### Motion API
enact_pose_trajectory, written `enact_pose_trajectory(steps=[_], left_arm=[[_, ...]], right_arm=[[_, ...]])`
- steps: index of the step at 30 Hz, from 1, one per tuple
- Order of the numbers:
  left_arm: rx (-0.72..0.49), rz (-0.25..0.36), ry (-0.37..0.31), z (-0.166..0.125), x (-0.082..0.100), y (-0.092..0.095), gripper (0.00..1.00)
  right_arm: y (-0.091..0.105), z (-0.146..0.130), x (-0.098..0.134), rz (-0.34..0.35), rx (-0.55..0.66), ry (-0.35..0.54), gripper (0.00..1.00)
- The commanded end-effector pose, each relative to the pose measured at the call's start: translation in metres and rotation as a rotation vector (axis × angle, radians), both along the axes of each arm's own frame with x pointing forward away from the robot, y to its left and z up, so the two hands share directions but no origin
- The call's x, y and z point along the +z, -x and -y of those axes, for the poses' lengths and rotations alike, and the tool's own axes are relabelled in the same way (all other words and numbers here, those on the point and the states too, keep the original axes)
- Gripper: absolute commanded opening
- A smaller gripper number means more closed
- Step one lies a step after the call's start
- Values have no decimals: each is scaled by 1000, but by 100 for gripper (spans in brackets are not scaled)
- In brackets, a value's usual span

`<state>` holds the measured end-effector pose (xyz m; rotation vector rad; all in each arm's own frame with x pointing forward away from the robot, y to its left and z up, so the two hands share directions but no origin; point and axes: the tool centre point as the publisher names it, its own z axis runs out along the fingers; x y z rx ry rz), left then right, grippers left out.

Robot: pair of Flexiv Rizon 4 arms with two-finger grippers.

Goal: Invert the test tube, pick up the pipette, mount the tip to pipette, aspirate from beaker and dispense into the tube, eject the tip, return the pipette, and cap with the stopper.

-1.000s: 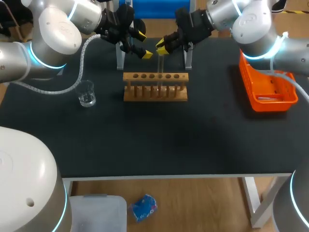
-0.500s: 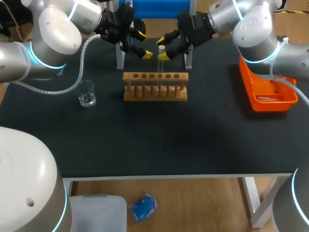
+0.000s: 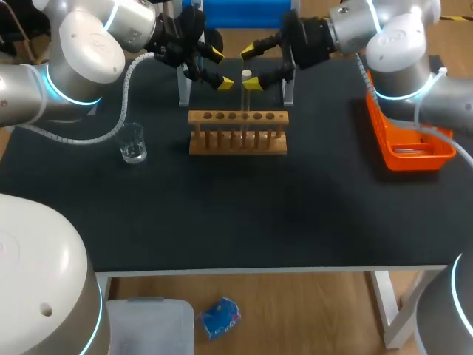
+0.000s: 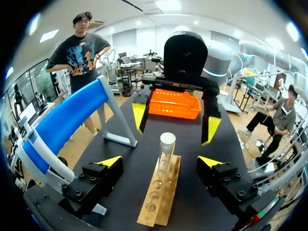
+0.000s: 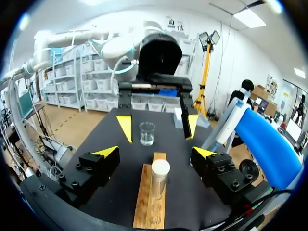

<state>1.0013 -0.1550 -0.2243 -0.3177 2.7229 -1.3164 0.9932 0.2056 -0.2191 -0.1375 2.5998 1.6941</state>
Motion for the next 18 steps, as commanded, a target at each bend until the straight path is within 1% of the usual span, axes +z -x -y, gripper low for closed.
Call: enact_pose_trajectory(steps=[1,2,3,5,7,8,9,15,18], left_arm=[[-3,-5,-4,-1,1,-1,100],[-3,-5,-4,-1,1,-1,100],[-3,-5,-4,-1,1,-1,100],[-3,-5,-4,-1,1,-1,100],[-3,-5,-4,-1,1,-1,100],[-3,-5,-4,-1,1,-1,100],[-3,-5,-4,-1,1,-1,100],[-3,-5,-4,-1,1,-1,100],[-3,-5,-4,-1,1,-1,100]], right_arm=[[3,2,2,10,10,-64,60],[4,2,3,15,12,-71,61],[4,1,4,15,15,-84,56],[4,1,6,10,14,-111,40],[4,1,7,3,16,-132,15],[4,1,7,-1,18,-146,4],[4,1,6,-4,19,-160,0],[2,1,7,-17,24,-246,0],[1,1,8,-19,26,-260,0]])
